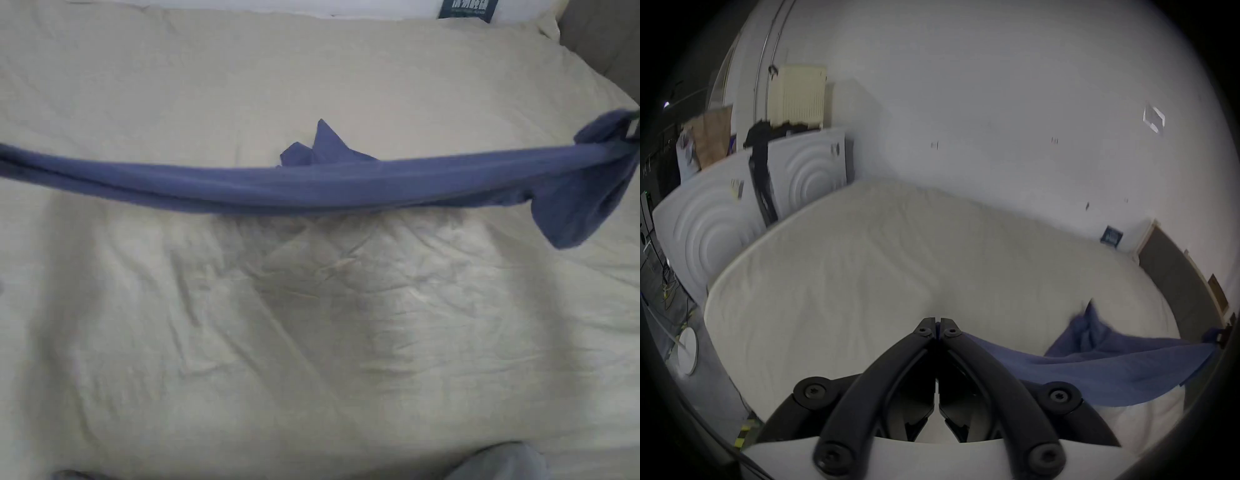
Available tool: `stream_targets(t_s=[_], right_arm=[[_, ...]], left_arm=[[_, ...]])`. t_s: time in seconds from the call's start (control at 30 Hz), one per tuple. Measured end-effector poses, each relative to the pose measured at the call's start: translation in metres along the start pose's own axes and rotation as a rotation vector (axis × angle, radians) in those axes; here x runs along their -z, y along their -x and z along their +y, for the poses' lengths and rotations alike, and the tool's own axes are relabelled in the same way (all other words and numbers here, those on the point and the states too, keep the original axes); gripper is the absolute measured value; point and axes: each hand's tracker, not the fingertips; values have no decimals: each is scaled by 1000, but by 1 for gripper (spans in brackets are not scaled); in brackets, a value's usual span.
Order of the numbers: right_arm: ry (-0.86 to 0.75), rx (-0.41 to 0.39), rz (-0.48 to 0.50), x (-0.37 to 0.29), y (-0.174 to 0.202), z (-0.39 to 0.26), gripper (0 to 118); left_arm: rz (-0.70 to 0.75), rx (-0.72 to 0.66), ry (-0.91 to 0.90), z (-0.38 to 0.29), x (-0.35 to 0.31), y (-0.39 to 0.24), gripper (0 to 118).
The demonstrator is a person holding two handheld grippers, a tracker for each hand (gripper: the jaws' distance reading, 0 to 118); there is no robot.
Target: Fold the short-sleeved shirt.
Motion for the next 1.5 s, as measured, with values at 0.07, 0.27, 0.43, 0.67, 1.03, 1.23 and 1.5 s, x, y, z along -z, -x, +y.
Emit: stream_targets(t_s=[0.07, 0.27, 0.43, 0.67, 1.03, 1.23, 1.5], right_arm=[[62, 50, -3, 3, -16, -47, 7], [197, 130, 2, 24, -59, -167, 7], [245, 158, -3, 25, -60, -221, 7], [113, 75, -39, -6, -49, -197, 114], [-528, -274, 119, -119, 69, -142, 118], [-656, -258, 171, -133, 120, -160, 118], [-661, -220, 220, -127, 144, -189, 72]], left_arm=[[9, -16, 57, -44, -3, 11, 0], [61, -46, 204, -148, -8, 36, 0], [89, -108, 251, -185, -11, 50, 0], [143, -52, 105, -155, -32, 42, 117], [-10, 285, -515, -101, -149, -78, 118], [-145, 246, -600, -118, -173, -121, 118], [-172, 312, -578, -147, -168, -139, 25]])
